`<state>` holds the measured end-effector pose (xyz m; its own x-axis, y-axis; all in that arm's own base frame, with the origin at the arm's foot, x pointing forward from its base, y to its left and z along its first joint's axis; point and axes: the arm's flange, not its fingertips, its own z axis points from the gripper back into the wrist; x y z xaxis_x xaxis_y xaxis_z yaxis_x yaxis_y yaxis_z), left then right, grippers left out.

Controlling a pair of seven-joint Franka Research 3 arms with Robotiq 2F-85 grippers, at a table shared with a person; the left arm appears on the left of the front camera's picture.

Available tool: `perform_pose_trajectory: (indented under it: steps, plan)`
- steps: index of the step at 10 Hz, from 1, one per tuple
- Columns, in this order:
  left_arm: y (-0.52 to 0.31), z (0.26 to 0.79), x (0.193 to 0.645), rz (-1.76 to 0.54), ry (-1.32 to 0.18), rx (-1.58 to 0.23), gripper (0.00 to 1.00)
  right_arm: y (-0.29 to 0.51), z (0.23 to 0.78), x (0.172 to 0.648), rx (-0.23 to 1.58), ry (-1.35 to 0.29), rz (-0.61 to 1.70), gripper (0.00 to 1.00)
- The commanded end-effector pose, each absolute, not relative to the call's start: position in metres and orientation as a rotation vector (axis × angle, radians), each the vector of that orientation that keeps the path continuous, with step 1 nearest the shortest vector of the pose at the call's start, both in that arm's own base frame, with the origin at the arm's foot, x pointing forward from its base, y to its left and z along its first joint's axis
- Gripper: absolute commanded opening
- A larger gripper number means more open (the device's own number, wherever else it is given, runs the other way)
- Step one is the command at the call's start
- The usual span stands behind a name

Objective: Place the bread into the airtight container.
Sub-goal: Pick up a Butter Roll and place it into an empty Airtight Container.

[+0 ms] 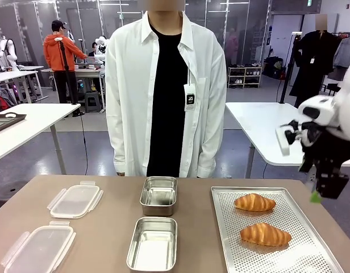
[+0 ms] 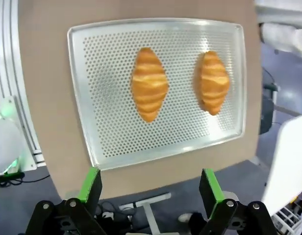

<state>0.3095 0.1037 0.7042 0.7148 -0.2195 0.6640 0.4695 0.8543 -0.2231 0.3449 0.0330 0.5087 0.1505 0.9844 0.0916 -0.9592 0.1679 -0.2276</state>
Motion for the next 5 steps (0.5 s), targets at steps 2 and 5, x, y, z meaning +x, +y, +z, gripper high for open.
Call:
perform_pose_trajectory:
  steps: [2,5]
  plan:
    - [0.103,0.705,0.309,-0.410,-0.677,-0.399,1.00,0.029,0.451,0.367,-0.056,-0.215,1.418,1.00]
    - [0.103,0.705,0.309,-0.410,-0.677,-0.399,1.00,0.028,0.418,0.378,-0.042,-0.208,1.405,1.00]
